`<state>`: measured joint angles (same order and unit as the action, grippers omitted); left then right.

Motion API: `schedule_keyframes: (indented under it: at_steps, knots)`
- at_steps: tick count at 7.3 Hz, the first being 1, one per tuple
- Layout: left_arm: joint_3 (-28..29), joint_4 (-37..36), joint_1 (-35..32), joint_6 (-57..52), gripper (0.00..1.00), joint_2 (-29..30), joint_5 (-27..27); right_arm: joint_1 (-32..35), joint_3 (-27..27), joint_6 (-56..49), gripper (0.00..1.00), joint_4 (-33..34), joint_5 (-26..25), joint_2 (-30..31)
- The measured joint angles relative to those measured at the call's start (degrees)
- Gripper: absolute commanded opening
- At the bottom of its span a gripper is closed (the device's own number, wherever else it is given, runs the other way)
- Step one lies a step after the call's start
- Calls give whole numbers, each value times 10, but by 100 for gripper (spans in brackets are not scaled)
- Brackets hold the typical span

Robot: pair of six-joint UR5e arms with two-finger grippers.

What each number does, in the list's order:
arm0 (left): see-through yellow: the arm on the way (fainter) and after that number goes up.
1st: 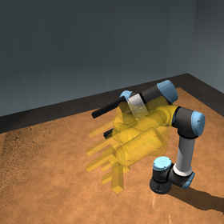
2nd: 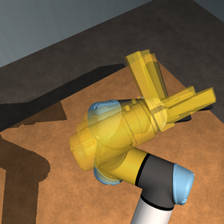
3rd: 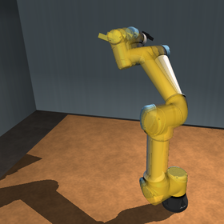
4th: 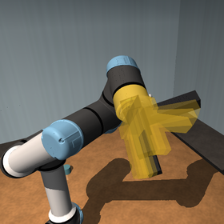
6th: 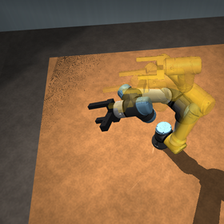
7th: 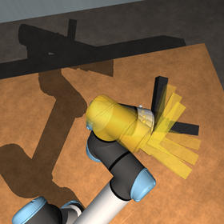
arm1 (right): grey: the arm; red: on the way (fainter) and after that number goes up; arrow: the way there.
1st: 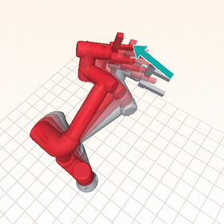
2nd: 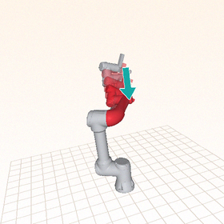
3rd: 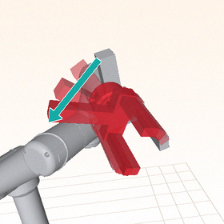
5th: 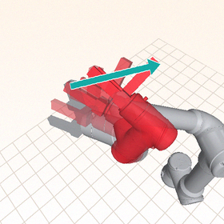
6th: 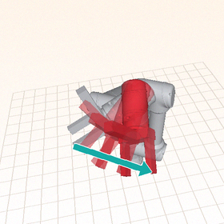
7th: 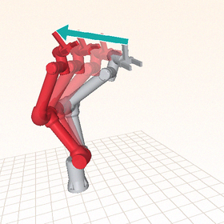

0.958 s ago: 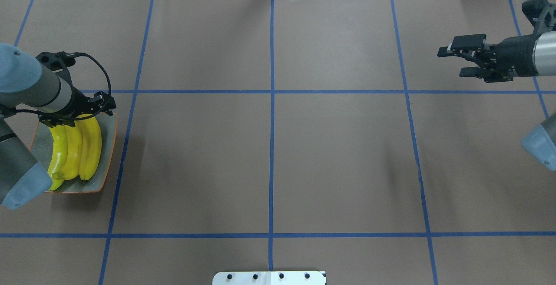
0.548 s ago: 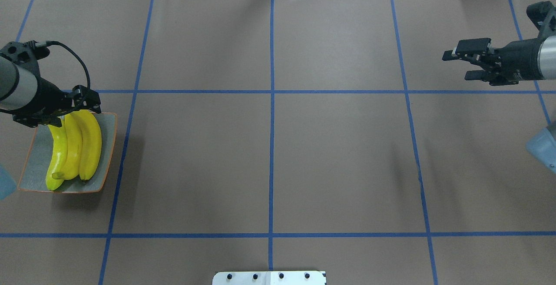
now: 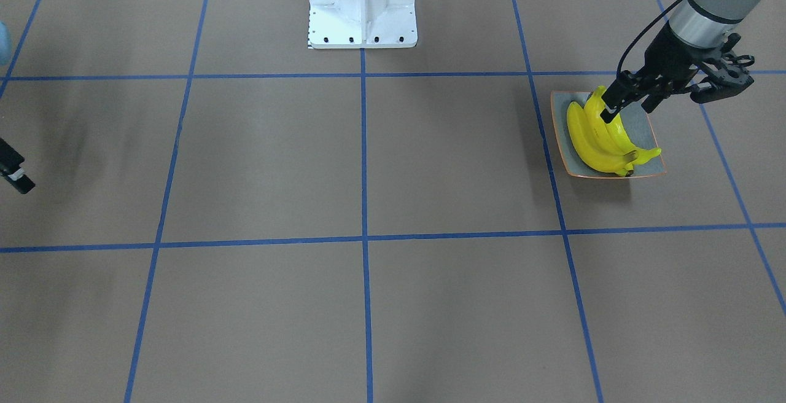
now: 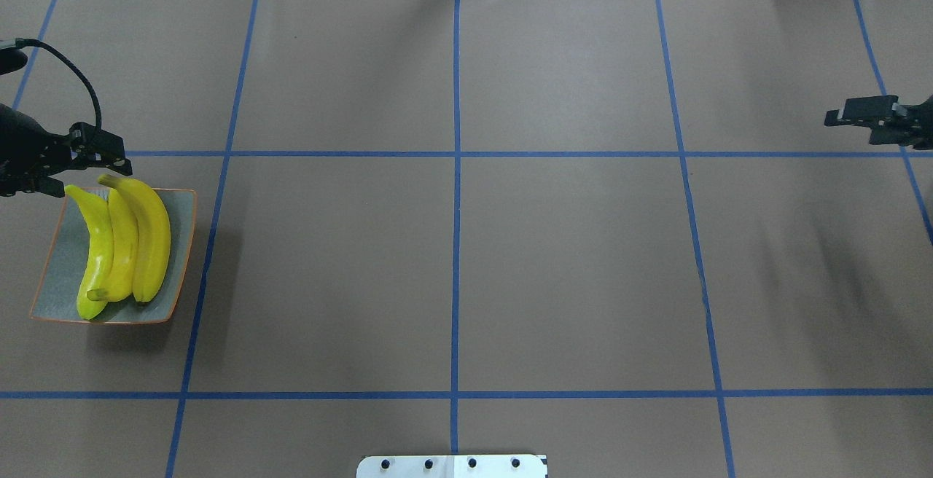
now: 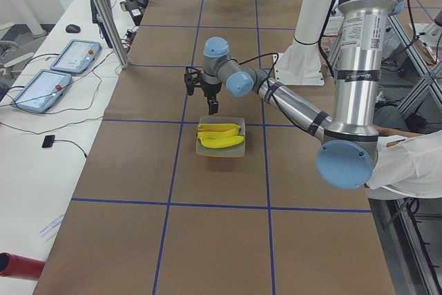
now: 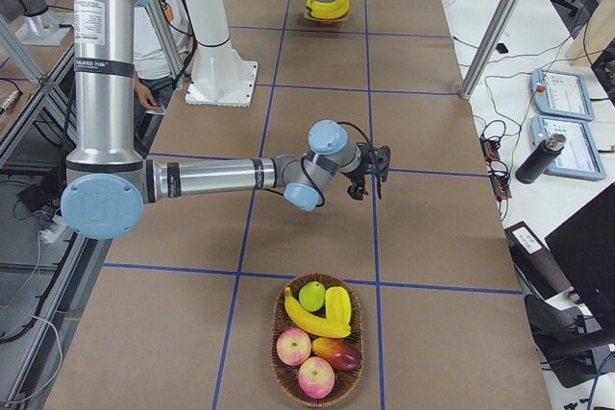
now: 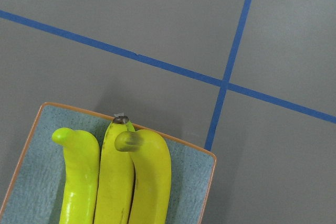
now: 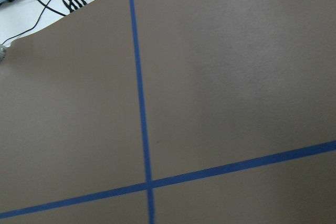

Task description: Transfer all bananas from basket to plate

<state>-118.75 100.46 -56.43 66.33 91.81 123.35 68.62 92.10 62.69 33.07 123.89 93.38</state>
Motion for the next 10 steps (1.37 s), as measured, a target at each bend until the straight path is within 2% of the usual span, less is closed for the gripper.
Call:
schedule_keyframes:
  at_steps: [2, 3, 5, 7, 10]
  knots:
    - [1, 0, -2, -2, 99, 4, 3, 74, -39, -73, 100, 1, 41, 31]
    - [1, 0, -2, -2, 100, 6, 3, 99, -41, -81, 100, -1, 55, 58]
    - [0, 0, -2, 0, 100, 7, 4, 116, -40, -79, 100, -2, 66, 121]
    - [-1, 1, -2, 2, 100, 8, 5, 132, -47, -70, 100, 1, 97, 164]
    - [-2, 1, -2, 3, 100, 9, 6, 138, -126, -65, 100, 3, 113, 149]
